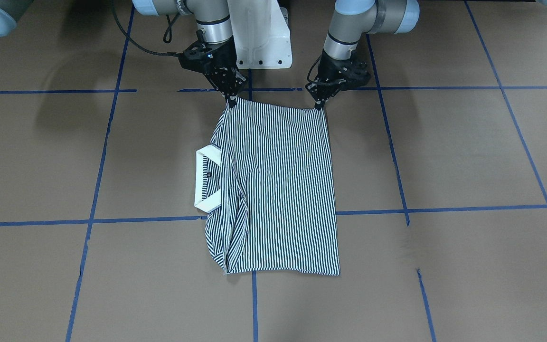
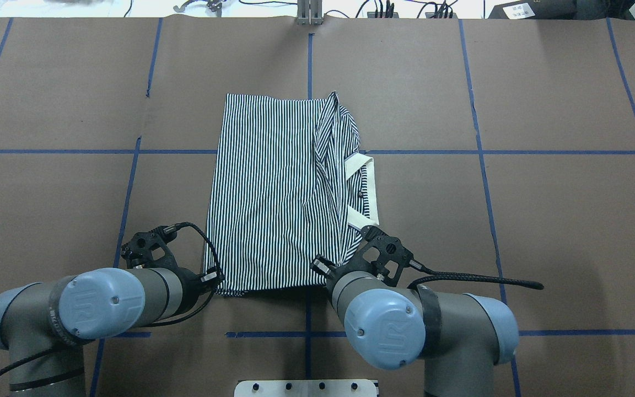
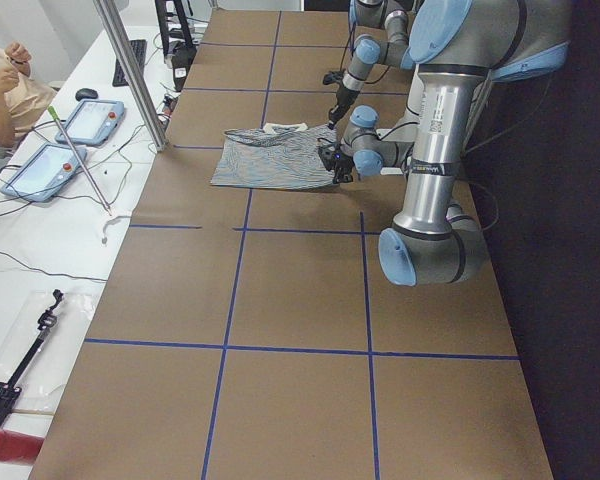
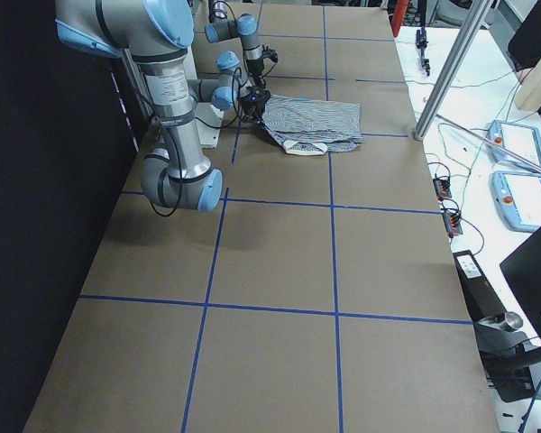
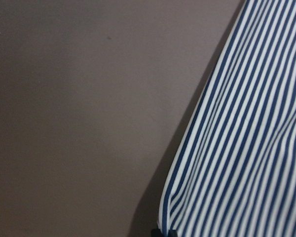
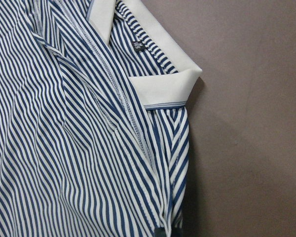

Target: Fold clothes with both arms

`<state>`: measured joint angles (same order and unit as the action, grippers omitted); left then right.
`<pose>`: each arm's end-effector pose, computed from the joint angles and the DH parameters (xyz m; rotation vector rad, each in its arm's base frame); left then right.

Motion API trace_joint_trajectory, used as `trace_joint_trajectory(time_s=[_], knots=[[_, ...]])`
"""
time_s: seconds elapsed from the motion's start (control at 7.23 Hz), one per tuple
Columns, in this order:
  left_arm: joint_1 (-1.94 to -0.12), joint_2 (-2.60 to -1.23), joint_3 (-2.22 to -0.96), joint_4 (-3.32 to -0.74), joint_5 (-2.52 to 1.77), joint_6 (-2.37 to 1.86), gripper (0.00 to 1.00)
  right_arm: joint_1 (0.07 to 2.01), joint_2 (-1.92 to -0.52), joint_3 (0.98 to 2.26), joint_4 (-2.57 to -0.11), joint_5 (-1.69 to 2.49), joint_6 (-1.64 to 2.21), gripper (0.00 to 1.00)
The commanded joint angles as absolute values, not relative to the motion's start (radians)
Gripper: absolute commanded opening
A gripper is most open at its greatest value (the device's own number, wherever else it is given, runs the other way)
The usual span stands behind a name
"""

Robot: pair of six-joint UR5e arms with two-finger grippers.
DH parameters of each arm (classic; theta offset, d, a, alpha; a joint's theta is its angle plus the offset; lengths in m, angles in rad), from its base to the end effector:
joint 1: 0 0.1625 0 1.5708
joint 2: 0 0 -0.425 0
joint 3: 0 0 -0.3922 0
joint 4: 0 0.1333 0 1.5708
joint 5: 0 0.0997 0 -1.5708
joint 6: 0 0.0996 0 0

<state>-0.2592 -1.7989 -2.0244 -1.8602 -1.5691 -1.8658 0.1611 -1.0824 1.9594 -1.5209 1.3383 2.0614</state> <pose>0.4869 -0.2672 0.3033 -0.0160 0.9827 -0.5103 -0.5549 -0.2485 0.2147 0.0628 -0.9671 0.7089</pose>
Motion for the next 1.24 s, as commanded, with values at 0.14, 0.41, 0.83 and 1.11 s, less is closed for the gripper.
trace_joint_trajectory(time_s=[0.14,0.41,0.83,1.11], knots=[[-0.216,-1.818,-2.354,-1.618,-1.618,-1.973,0.0,-0.01,-1.29,2.335,-1.625,1.226,2.166,0.0],[-0.323,-1.896,-2.276,-1.62,-1.623,-1.921,0.0,0.155,-1.15,2.253,-1.716,1.271,2.099,0.0],[-0.492,-2.066,-1.929,-1.74,-1.617,-1.714,0.0,0.421,-0.997,1.99,-1.71,1.468,1.944,0.0],[-0.546,-2.077,-1.794,-1.863,-1.614,-1.602,0.0,0.538,-0.934,1.751,-1.521,1.607,1.89,0.0]])
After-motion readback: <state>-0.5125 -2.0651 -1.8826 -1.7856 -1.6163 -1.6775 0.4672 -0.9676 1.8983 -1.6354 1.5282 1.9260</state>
